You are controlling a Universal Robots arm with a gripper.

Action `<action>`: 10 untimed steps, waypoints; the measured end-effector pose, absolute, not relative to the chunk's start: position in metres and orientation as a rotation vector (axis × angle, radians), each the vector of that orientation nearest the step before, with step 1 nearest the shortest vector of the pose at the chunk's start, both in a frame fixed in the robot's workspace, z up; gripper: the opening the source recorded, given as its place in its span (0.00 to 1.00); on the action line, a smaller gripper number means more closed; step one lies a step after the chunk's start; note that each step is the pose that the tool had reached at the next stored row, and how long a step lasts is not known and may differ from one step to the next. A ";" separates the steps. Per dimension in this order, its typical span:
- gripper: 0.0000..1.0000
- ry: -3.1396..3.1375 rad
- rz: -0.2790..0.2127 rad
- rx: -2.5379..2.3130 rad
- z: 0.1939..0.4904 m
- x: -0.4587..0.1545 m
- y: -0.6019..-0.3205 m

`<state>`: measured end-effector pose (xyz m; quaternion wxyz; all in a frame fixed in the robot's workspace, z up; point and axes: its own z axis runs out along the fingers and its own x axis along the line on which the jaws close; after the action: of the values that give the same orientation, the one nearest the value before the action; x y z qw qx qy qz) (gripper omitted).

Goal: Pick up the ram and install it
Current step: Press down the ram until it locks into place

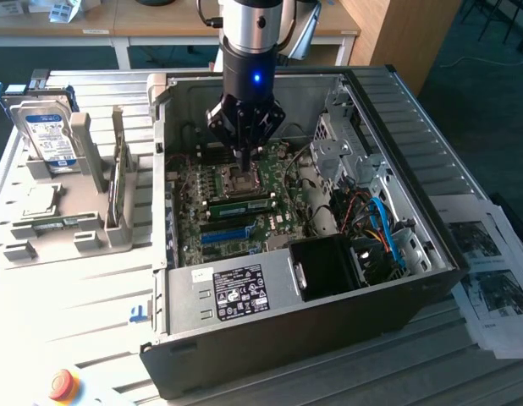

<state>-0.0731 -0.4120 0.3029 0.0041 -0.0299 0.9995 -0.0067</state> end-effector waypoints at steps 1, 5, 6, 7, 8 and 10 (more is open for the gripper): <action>0.10 3.134 -0.019 -0.094 0.303 -0.073 -0.412; 0.10 3.144 -0.016 -0.094 0.303 -0.073 -0.412; 0.10 3.144 -0.016 -0.094 0.303 -0.073 -0.412; 0.10 3.144 -0.016 -0.094 0.303 -0.073 -0.412; 0.10 3.145 -0.016 -0.092 0.303 -0.073 -0.412; 0.10 3.149 -0.015 -0.086 0.303 -0.073 -0.412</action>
<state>-0.0730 -0.4121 0.3029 -0.0041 -0.0274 0.9996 -0.0049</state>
